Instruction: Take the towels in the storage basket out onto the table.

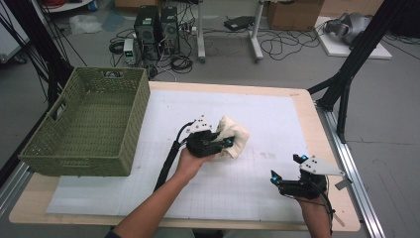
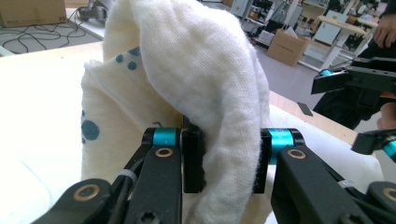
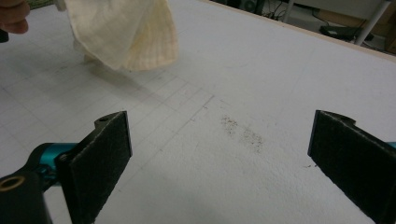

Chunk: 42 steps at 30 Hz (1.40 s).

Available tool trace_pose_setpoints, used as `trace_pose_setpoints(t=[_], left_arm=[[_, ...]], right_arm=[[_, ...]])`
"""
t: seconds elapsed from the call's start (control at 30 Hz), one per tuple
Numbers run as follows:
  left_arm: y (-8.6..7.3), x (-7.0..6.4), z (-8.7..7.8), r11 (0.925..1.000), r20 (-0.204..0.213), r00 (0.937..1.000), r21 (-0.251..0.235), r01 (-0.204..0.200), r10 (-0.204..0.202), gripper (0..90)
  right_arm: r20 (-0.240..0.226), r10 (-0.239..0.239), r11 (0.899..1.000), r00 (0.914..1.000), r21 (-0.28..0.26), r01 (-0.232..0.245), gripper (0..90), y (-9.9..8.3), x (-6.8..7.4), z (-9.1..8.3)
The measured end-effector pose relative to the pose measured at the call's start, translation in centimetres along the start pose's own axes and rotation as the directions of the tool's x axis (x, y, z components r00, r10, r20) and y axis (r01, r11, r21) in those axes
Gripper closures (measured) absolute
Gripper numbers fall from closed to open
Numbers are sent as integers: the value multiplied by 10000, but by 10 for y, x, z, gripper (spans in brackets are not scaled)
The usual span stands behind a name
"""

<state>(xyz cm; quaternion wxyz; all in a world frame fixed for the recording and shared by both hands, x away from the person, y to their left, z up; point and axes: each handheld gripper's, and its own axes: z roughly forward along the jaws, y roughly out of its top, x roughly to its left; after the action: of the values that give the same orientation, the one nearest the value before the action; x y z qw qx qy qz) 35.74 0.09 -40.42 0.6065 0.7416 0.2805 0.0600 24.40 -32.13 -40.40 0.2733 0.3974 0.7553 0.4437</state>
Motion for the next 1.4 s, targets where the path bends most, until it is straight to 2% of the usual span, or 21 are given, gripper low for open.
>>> trace_pose_setpoints(t=[0.17, 0.23, 0.33, 0.4, 0.53, 0.57, 0.6, 0.7, 0.77, 0.93, 1.03, 1.17, 1.23, 1.4], left_arm=[[-13, 6, 10, 9980, -338, 9994, 629, 111, -90, 715], [-19, 8, 14, 9950, -524, 9986, 993, 148, -96, 683], [-25, 11, 17, 9872, -934, 9956, 1590, 96, 54, 603], [-26, 13, 17, 9857, -1250, 9922, 1676, 199, 12, 535], [-21, 17, 9, 9885, -1617, 9868, 1485, 286, -43, 420], [-19, 17, 6, 9899, -1699, 9854, 1384, 294, -55, 343], [-18, 17, 3, 9908, -1758, 9844, 1327, 260, -23, 343], [-14, 16, -10, 9951, -1790, 9838, 952, 256, -82, 252], [-14, 16, -21, 9978, -1831, 9831, 660, 105, 17, 198], [-13, 17, -50, 9998, -1939, 9810, 183, 85, -48, 196], [-12, 20, -69, 9998, -1999, 9796, 22, -179, 180, 196], [-13, 25, -93, 9992, -2125, 9767, -212, -338, 285, 196], [-14, 28, -102, 9986, -2233, 9739, -236, -483, 418, 196], [-25, 32, -115, 9989, -2394, 9700, -139, -458, 411, 195]], right_arm=[[4, 36, 10000, 10000, 39, -36, 53, -1, 0, 0], [5, 29, 10000, 10000, 35, -29, 53, -1, 0, 0], [-5, 32, 10000, 10000, 37, -32, 53, -1, 0, 0], [-10, 54, 10000, 10000, 30, -54, 53, -1, 0, -1], [-8, 42, 10000, 10000, 34, -42, 53, -1, 0, -1], [-3, 38, 10000, 10000, 48, -38, 53, -1, 1, -1], [-3, 38, 10000, 10000, 48, -38, 53, -1, 1, -1], [-7, 26, 10000, 10000, 26, -26, 53, -1, 1, 0], [-1, 0, 10000, 10000, 44, 0, 53, -1, 1, 0], [-54, -36, 10000, 10000, 51, 36, 53, 0, 2, 1], [-96, -6, 10000, 10000, 47, 6, 53, 0, 3, 1], [-112, 42, 10000, 9999, 72, -42, 53, 0, 3, 3], [-149, 40, 10000, 9999, 84, -39, 53, 0, 3, 4], [-197, 44, 10000, 9998, 89, -43, 53, 0, 5, 8]])
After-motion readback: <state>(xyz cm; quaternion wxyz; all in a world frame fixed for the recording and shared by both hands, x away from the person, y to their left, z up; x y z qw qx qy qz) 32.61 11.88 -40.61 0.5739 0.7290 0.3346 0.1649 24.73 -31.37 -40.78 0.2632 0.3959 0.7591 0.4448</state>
